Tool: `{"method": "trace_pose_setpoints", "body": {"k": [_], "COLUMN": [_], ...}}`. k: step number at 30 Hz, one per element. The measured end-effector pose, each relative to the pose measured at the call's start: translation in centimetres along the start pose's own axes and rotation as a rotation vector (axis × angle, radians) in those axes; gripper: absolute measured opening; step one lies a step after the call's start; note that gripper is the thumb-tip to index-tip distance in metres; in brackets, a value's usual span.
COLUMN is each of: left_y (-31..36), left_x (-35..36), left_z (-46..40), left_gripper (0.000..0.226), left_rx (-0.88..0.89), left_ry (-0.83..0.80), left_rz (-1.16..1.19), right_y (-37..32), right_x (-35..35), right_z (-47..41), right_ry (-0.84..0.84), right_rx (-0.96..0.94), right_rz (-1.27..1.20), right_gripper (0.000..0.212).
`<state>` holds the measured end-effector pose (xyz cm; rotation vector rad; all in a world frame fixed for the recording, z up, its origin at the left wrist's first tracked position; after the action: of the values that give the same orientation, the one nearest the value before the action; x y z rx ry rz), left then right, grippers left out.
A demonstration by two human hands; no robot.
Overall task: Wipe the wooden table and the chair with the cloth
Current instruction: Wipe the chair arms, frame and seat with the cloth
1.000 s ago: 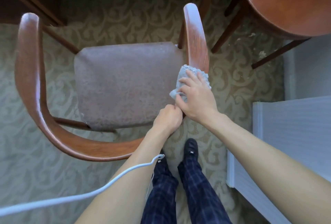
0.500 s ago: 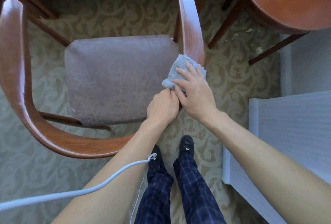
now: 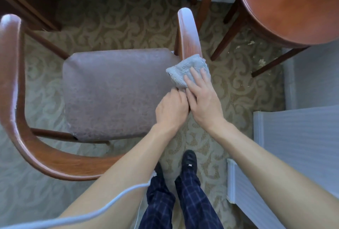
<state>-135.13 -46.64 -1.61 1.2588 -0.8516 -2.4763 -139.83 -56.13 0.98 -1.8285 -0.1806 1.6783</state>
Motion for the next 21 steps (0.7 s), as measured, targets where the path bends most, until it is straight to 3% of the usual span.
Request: {"method": "trace_pose_setpoints", "body": {"k": [11,21], "left_y": [-0.4,0.6], "left_x": [0.2,0.5], "left_z": [0.1,-1.9], "left_gripper": [0.038,0.037], "left_rx": [-0.021,-0.062], "left_ry": [0.045,0.097], "left_rz": [0.045,0.109], "right_y": [0.6,0.8], "right_x": [0.0,0.1], "right_z": [-3.9,-6.9], "right_ry": [-0.071,-0.128], "right_rx": [0.013,-0.072], "right_rz": [0.126,0.385], "right_gripper": [0.051,0.058]}}
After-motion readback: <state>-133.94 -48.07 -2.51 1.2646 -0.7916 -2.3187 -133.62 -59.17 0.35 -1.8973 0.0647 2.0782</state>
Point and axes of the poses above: each hand's wrist, its own z-axis away from the middle knuckle, its own x-axis out of the palm, y = z × x, the point moved 7 cm from there along -z, towards the middle knuckle
